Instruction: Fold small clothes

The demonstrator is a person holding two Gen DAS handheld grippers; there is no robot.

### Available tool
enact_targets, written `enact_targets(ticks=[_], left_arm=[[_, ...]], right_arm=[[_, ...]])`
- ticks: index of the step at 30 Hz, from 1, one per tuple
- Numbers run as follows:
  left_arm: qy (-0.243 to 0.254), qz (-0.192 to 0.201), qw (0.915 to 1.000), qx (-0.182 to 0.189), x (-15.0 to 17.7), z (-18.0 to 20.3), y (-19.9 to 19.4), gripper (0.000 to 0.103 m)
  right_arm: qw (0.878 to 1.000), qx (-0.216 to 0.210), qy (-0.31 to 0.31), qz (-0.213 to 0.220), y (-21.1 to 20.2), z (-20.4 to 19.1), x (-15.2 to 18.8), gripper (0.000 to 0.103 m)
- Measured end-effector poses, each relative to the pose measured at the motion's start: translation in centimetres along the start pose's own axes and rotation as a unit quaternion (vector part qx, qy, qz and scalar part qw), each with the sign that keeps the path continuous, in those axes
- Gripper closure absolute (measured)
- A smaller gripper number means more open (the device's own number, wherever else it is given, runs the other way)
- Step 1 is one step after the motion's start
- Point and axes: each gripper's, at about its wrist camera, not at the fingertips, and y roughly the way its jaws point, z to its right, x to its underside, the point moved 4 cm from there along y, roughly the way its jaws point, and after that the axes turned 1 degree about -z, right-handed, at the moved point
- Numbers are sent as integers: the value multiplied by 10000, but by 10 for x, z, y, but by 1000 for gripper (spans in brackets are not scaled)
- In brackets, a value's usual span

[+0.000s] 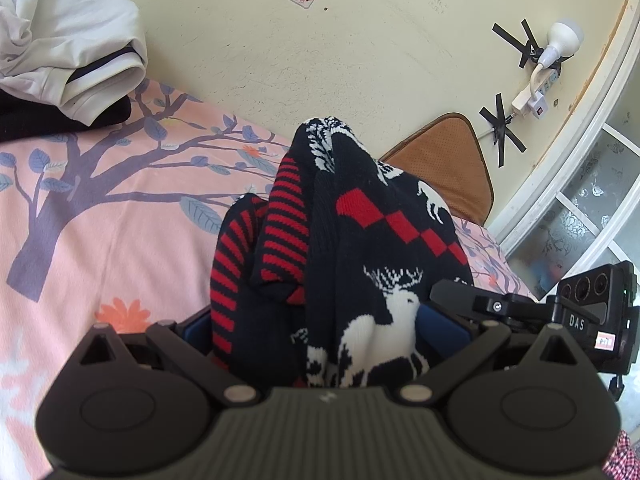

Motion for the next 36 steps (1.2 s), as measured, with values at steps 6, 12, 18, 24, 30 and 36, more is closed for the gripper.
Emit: enact_targets(ticks=[6, 12, 18, 24, 30, 36], left_arm=[[-8, 2, 10000, 9, 0, 0, 0, 0], [-118, 24, 9999, 80, -1, -2, -1, 0], [-699, 163, 9965, 419, -6, -19, -6, 0], [-725, 636, 9953, -1, -11, -25, -19, 0], [-509, 252, 9982, -181, -9, -17, -5, 0], [216, 22, 9988, -450, 0, 10, 5, 26]], right_arm=[[10000, 0, -2, -1, 0, 0, 0, 8], [10000, -1, -25, -20, 0, -2, 1, 7], [10000, -5, -29, -25, 0, -1, 1, 7], [10000, 7, -48, -36, 0, -2, 1, 7], [10000, 47, -69, -41, 2, -2, 0, 6], [9993, 279, -196, -154, 8, -7, -4, 24]])
